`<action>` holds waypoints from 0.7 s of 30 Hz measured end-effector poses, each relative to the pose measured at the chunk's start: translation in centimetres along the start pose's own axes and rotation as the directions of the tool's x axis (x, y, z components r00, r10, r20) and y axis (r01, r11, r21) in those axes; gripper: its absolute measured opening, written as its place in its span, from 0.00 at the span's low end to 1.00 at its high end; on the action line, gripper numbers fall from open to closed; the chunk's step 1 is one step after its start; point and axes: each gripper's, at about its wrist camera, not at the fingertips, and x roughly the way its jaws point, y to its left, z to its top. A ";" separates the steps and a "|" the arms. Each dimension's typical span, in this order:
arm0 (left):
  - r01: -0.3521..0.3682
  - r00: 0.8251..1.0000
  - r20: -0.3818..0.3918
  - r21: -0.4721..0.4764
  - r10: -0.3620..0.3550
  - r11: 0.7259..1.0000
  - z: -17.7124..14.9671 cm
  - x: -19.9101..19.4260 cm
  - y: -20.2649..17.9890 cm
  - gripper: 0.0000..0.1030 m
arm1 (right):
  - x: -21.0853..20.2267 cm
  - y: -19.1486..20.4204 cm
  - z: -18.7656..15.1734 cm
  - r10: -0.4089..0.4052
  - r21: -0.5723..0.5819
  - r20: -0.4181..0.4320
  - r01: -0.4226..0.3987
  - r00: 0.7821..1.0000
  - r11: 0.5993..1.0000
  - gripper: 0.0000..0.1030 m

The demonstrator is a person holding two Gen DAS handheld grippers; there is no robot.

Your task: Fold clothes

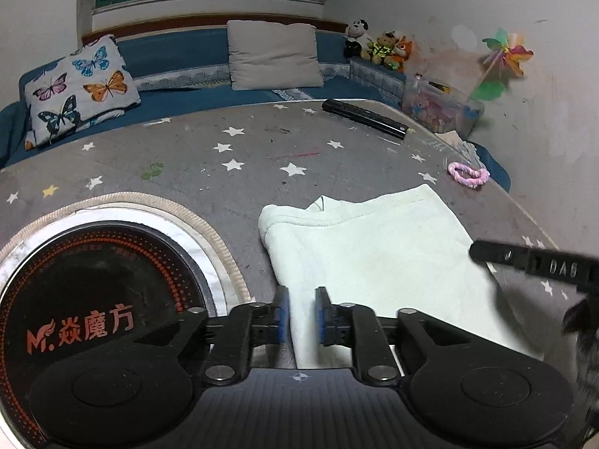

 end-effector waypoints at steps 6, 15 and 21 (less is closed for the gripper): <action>0.019 1.000 0.022 0.054 -0.021 0.998 -0.3 -0.7 -1.2 0.35 | 0.7 1.2 2.0 0.046 -0.061 0.036 -0.044 0.998 0.997 0.18; 0.025 1.000 -0.010 0.084 -0.024 0.996 -0.8 0.5 -1.6 0.40 | 6.1 1.6 2.3 0.040 -0.105 -0.073 -0.048 0.997 0.993 0.20; 0.052 0.999 -0.008 0.116 -0.051 0.992 -1.4 -0.1 -2.6 0.44 | 3.7 1.8 1.9 0.056 -0.144 -0.073 -0.066 0.996 0.987 0.25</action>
